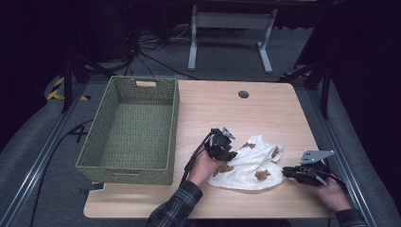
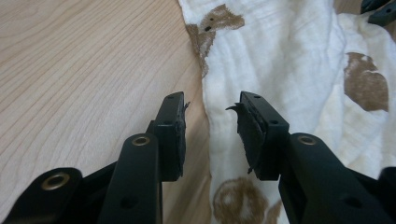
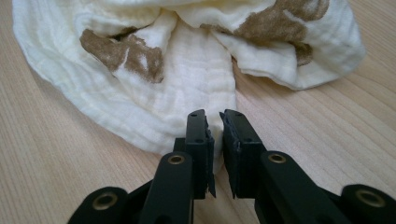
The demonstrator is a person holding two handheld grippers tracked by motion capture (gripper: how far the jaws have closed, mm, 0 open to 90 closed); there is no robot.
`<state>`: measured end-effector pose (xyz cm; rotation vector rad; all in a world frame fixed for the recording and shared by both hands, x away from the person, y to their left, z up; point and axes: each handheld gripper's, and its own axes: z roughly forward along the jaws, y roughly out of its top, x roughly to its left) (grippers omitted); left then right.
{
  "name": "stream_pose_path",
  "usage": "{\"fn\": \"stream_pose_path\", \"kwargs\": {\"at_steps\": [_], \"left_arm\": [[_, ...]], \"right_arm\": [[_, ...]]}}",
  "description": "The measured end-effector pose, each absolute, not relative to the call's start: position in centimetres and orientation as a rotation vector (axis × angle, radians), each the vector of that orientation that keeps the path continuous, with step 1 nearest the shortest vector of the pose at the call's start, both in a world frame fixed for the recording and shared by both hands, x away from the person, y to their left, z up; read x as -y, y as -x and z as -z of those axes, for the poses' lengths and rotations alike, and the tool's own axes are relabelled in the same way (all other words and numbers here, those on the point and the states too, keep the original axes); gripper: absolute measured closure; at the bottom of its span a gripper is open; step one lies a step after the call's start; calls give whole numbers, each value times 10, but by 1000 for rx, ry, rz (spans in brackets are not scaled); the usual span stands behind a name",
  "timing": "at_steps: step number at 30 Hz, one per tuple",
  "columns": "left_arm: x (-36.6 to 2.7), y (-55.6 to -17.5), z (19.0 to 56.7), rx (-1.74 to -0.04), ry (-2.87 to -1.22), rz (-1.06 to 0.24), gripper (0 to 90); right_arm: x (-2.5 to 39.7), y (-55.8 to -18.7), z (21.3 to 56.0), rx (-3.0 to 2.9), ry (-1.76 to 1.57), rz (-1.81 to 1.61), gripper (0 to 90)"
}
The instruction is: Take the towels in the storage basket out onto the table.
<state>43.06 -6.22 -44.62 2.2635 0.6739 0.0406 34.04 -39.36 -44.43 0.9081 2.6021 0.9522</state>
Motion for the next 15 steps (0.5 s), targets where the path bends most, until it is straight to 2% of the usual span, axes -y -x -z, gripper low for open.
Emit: {"fn": "stream_pose_path", "kwargs": {"at_steps": [11,12,15], "left_arm": [[93,-443,456,-647,-2300,-33,609],[95,-443,457,-634,-2309,-33,625],[100,-442,457,-630,-2323,-43,774]], "right_arm": [[394,-341,445,-2606,-915,-951,807],[394,-341,445,-2606,-914,-950,808],[394,-340,445,-2605,-912,-952,810]]}}
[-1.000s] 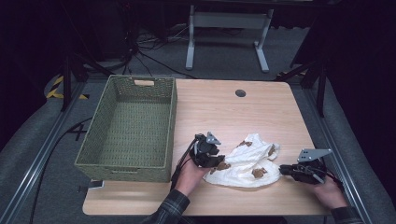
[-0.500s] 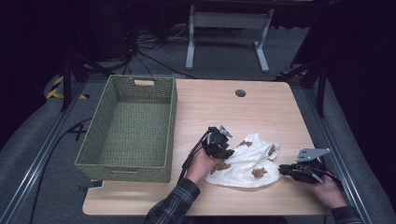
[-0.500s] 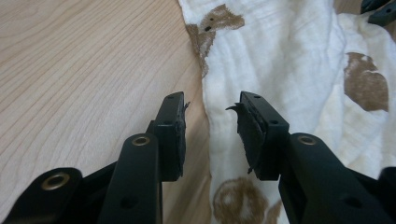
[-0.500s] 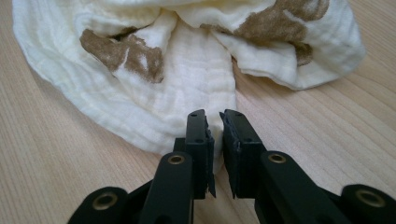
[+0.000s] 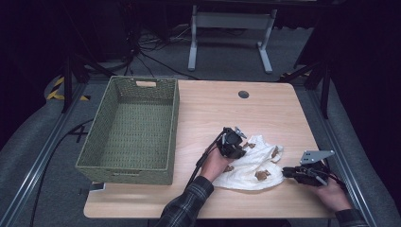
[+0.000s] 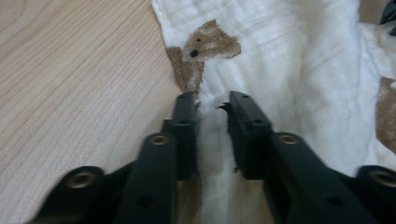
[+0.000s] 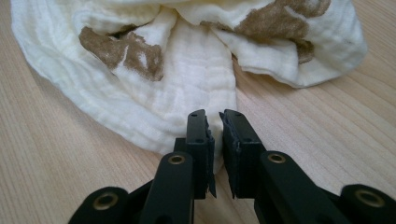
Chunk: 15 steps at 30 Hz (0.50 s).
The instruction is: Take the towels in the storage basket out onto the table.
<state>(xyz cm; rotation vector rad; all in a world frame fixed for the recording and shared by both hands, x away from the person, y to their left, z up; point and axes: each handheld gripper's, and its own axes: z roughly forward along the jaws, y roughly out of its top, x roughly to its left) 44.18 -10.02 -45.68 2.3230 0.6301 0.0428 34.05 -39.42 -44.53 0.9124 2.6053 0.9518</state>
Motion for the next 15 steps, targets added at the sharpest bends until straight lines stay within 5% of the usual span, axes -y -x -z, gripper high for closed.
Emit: {"fn": "stream_pose_path", "kwargs": {"at_steps": [3,15], "left_arm": [[99,-442,453,-627,-2318,-31,874],[66,-440,429,-678,-2244,-86,888]], "right_arm": [[395,-340,445,-2603,-913,-958,810],[396,-340,443,-2595,-918,-967,814]]}}
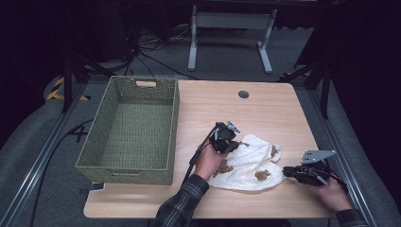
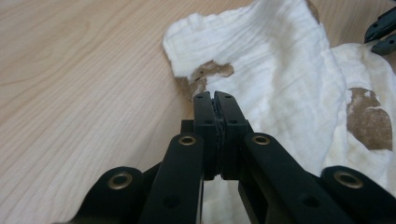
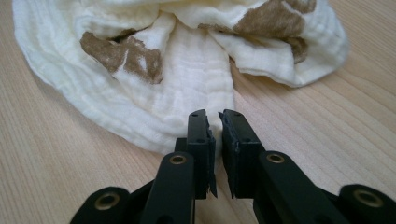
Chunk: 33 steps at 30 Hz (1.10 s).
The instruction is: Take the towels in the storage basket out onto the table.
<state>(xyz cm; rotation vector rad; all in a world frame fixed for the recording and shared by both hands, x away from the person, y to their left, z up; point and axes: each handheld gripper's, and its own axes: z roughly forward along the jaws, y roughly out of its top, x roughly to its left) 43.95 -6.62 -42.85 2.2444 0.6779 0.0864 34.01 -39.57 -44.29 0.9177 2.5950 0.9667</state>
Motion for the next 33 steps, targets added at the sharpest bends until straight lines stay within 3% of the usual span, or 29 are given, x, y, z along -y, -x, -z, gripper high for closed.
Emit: {"fn": "stream_pose_path", "kwargs": {"at_steps": [5,20,24,28,33], "left_arm": [[52,-435,425,-705,-2231,-97,888],[37,-433,429,-747,-2223,-106,888],[36,-432,432,-741,-2228,-107,888],[36,-431,433,-749,-2227,-98,888],[36,-432,434,-741,-2229,-98,888]], "right_arm": [[394,-344,436,-2548,-929,-1000,740],[372,-381,438,-2511,-955,-1011,657],[368,-388,442,-2531,-963,-994,697],[365,-394,447,-2554,-969,-978,848],[366,-396,444,-2539,-975,-1002,877]]}}
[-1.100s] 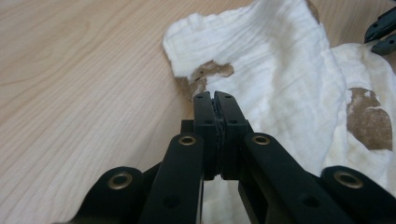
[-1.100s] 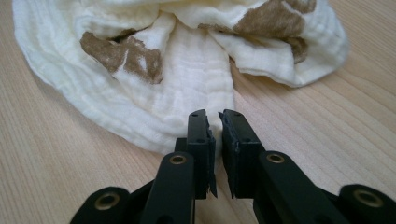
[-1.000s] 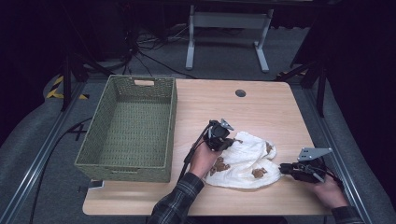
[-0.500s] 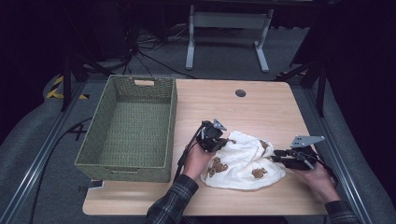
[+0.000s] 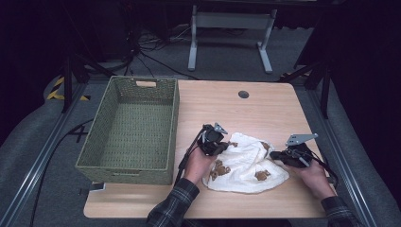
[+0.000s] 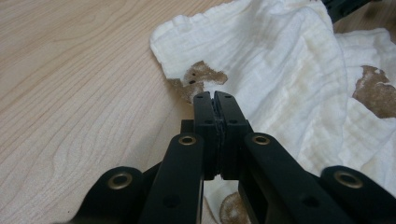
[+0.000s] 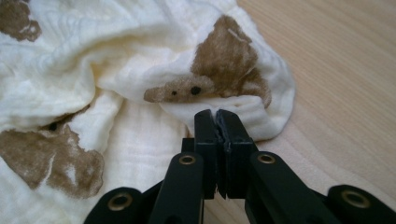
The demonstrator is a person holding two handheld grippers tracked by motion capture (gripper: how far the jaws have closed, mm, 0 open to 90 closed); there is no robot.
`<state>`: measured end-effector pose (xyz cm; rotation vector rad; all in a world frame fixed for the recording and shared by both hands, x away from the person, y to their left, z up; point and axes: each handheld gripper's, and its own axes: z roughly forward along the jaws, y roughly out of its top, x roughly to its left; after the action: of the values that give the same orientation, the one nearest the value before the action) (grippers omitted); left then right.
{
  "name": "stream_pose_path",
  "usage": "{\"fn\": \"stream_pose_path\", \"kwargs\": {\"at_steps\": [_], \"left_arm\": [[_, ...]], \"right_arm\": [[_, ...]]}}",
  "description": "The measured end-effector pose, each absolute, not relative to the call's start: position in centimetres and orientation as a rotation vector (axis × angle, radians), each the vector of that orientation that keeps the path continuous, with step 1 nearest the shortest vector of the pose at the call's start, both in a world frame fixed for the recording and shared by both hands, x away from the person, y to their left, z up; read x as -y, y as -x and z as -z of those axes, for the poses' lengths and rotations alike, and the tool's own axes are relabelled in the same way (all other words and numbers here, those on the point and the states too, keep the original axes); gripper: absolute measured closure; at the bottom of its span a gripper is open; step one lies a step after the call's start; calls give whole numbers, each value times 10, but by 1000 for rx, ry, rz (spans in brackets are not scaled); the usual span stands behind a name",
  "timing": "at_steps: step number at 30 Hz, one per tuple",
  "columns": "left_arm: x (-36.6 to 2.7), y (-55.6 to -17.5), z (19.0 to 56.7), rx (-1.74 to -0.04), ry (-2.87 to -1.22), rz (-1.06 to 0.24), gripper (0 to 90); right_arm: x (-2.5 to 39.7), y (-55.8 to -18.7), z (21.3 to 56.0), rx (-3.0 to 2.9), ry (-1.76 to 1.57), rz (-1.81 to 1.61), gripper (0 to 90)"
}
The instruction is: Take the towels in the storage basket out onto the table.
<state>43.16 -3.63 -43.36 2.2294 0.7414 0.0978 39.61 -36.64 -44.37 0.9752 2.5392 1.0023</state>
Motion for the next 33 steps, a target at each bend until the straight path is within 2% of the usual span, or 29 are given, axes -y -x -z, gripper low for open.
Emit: {"fn": "stream_pose_path", "kwargs": {"at_steps": [6,12,18,25,30,33], "left_arm": [[35,-431,433,-748,-2225,-99,888],[37,-431,433,-743,-2234,-94,888],[38,-432,435,-736,-2234,-85,888],[39,-431,436,-736,-2244,-71,888],[36,-433,438,-736,-2249,-69,888],[36,-432,438,-741,-2247,-67,887]], "right_arm": [[367,-395,416,-2467,-934,-1120,881],[347,-405,394,-2427,-855,-1213,881],[328,-423,393,-2431,-835,-1227,879],[299,-447,420,-2505,-825,-1219,868],[307,-448,418,-2473,-850,-1186,761],[314,-445,412,-2455,-841,-1186,755]]}}
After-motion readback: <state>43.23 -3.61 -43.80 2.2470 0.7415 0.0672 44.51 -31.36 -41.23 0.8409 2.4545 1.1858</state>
